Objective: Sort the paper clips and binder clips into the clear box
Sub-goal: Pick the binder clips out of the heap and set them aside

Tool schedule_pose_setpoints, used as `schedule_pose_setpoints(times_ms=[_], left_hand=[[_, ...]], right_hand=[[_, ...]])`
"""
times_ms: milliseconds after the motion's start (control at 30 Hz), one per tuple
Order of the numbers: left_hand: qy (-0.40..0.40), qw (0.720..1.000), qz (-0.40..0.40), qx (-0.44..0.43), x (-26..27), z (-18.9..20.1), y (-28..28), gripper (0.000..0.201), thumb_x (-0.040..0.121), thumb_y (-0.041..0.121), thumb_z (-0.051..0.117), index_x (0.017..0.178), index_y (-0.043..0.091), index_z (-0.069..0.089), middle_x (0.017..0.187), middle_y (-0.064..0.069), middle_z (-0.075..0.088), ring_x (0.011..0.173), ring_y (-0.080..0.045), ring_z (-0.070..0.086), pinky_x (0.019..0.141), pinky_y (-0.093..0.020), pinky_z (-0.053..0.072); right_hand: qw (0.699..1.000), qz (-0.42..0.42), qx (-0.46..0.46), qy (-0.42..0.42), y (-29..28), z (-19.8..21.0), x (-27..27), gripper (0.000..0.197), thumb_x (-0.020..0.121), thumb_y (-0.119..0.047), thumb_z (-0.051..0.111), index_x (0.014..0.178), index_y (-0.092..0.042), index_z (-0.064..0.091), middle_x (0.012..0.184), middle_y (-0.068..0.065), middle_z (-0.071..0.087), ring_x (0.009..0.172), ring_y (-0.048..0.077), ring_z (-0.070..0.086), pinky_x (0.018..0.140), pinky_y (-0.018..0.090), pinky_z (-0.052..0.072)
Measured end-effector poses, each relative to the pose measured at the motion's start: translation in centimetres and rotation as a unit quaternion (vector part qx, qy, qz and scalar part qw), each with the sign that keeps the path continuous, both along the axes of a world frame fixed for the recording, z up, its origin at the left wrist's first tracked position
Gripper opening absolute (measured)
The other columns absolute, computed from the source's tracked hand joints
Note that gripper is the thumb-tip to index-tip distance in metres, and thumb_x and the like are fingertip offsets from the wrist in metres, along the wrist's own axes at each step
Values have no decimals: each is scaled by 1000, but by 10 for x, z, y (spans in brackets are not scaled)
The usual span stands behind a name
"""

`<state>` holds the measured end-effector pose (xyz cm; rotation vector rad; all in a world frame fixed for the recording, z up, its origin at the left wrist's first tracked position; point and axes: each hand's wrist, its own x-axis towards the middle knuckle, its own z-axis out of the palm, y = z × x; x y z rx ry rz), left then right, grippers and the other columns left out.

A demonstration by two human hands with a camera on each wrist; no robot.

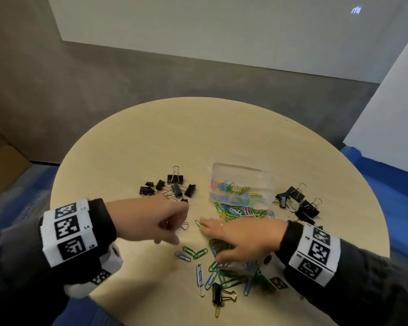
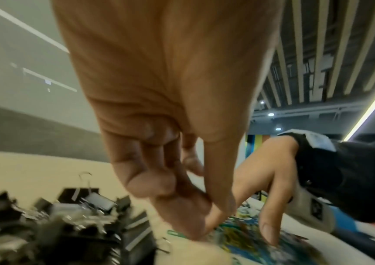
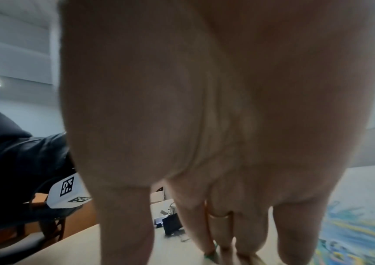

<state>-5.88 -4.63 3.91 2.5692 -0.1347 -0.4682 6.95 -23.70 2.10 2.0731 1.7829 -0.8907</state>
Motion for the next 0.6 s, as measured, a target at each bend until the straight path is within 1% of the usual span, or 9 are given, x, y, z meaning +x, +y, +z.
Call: schedule_pose_setpoints(times_ms=[67,167,233,300,367,400,467,533,600], left_hand=[[52,998,-27,18,-2,-10,-7,17,91,29,61,85,20,48,77,5,65,60,-4,62,61,-24,49],[75,993,-42,82,3,-24,-14,7,93,26,55,94,19,54,86,5,66,63,-1,55,63,-15,44],[70,989,-52,120,9,-29,-21,9,92,24,56,99,18,56,87,8,58,70,-6,50,65,-17,39],[55,989,-66,123,14,-32,-31,11,92,24,57,100,17,58,89,5,57,75,-9,48,68,-18,36],[35,992,-73,98,20,-34,-41,13,92,22,58,103,15,60,95,2,63,76,-9,48,69,-18,36],[25,993,-75,86,22,-35,-46,13,91,20,58,103,15,61,98,0,65,76,-9,48,69,-19,38],[15,995,-79,54,28,-37,-53,14,89,16,60,104,16,61,100,-1,67,79,-12,54,73,-24,46],[16,997,-71,1,30,-36,-55,17,88,14,63,103,18,58,100,0,67,84,-13,61,70,-24,52],[-6,998,-62,-21,28,-31,-55,18,87,20,65,100,21,53,99,2,66,83,-12,62,63,-18,49]], right_hand=[[1000,1,-8,15,-15,0,-2,75,98,-40,46,154,-23,0,161,-8,-12,148,9,1,122,33,10],[999,-12,16,41,-36,7,-4,70,98,-40,45,154,-24,6,161,-11,-5,147,4,3,120,25,7],[996,-48,60,43,-47,14,-1,66,98,-42,46,153,-27,13,160,-15,3,146,1,10,118,20,8],[989,-85,123,13,-57,20,1,58,96,-41,50,149,-28,29,156,-15,25,140,2,28,117,21,19],[974,-103,200,-2,-60,24,-2,40,94,-36,57,132,-27,54,132,-12,57,118,3,52,102,23,40],[970,-95,223,4,-59,25,-7,29,92,-32,60,120,-25,63,117,-10,63,104,3,56,90,20,43],[973,-50,225,29,-55,22,-20,15,88,-24,63,102,-22,68,99,-8,63,87,5,57,76,17,42],[978,-12,205,41,-53,17,-32,10,85,-20,64,94,-22,67,93,-6,62,82,9,56,74,22,44],[980,-15,197,22,-54,13,-35,5,85,-20,63,88,-21,66,89,-6,62,77,8,53,72,23,45]])
